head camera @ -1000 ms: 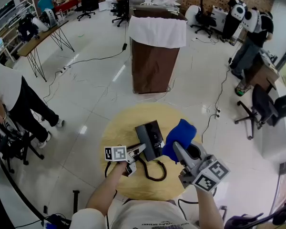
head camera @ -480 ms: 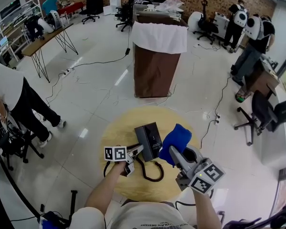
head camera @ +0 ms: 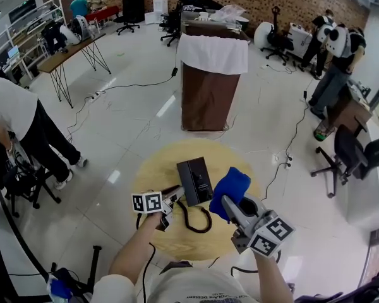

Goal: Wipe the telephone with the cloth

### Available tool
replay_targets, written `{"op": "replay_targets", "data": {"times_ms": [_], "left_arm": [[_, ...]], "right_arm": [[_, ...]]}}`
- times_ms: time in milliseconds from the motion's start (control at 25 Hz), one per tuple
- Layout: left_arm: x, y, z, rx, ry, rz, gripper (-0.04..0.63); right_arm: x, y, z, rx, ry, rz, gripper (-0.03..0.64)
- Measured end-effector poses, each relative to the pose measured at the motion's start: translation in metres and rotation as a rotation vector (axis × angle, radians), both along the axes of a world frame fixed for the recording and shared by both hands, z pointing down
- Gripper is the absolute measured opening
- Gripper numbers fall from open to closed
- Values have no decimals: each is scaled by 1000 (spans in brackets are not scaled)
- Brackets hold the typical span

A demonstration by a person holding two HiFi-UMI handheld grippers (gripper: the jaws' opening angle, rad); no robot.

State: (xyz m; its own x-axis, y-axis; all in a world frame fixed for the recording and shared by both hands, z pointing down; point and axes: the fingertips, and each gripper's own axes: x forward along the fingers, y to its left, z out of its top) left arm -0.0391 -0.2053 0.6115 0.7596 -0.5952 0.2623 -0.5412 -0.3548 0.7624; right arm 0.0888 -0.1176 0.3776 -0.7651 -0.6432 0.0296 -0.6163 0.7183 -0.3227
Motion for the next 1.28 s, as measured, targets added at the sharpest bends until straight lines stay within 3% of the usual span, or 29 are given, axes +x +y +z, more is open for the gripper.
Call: {"op": "replay_targets", "data": {"times_ms": [200,400,720,1000,1160,1280], "left_arm": [[7,33,-47,150,-58,-30,86],[13,73,-106,310,-53,-83,83],[29,140,-180,523,-116,-138,76],[54,200,-215,608,-157,-164,61],[68,230,-227,654,-228,-178,2],[83,248,-233,681,-265,-172,2]], "right_arm": [[-3,24,-4,23,23,-45,61],[-7,47,-7,71,69,-71,61],[-10,91,-8,135,111,-109,61],[-1,134,-10,210,198,-90,61],[5,155,-3,224,236,-71,61],[9,169,2,228,251,-65,61]]}}
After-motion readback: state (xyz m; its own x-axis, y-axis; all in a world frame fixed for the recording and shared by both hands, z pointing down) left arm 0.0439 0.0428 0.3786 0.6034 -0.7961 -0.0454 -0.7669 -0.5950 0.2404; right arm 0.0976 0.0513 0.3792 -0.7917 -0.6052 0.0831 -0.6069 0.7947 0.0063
